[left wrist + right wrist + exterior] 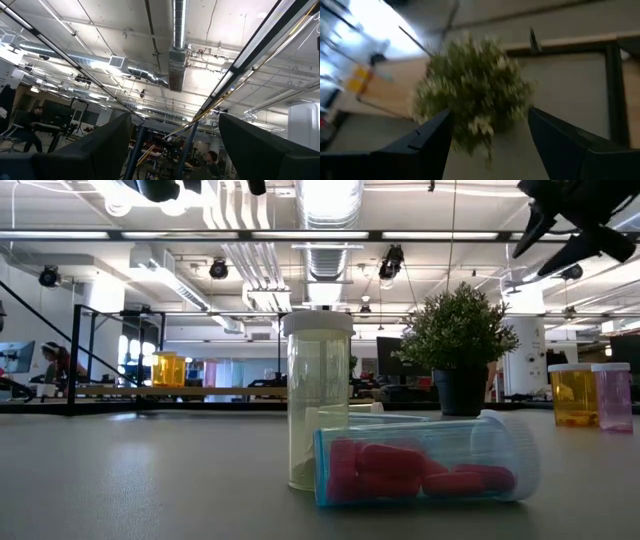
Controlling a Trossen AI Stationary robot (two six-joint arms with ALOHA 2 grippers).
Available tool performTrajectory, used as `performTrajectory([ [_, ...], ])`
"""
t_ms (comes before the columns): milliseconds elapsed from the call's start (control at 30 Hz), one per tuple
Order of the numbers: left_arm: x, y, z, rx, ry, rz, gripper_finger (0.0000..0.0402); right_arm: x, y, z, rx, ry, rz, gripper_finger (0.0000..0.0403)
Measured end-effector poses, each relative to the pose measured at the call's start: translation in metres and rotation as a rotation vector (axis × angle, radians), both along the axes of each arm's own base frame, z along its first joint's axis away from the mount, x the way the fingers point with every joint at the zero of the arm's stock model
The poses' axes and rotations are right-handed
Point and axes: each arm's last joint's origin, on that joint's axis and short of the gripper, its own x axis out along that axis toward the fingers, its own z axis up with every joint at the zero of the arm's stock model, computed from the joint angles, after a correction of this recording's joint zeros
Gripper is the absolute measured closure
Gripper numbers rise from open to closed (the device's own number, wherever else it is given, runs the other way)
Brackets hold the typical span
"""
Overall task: Pick and place medicine bottles onto shelf by color
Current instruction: Move the top small pink pill bottle to the center of the table
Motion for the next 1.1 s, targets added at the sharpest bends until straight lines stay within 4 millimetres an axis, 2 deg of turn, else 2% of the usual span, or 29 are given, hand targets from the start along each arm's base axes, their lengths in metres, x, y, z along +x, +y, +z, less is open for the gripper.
performTrajectory([
  [100,0.000,0.000,0.000,0.000,0.000,0.000,0.0118,0.025,-0.008,0.000,0.133,0.174,0.047,0.0154],
  [267,0.000,0.000,0.000,0.000,0.000,0.000,0.0118,0.041,-0.010,0.003,0.310,0.346,0.121,0.0154],
  [367,0.000,0.000,0.000,0.000,0.000,0.000,0.0118,0.045,-0.009,0.002,0.417,0.412,0.158,0.0154],
  [500,0.000,0.000,0.000,-0.001,0.001,0.000,0.0118,0.057,-0.003,-0.004,0.535,0.415,0.207,0.0154],
  [800,0.000,0.002,-0.001,-0.001,0.003,0.007,0.0118,0.078,0.027,-0.018,0.660,0.484,0.218,0.0154],
  [1100,-0.005,0.011,-0.001,0.000,0.002,0.045,0.0118,0.095,0.069,-0.032,0.779,0.568,0.162,0.0154],
])
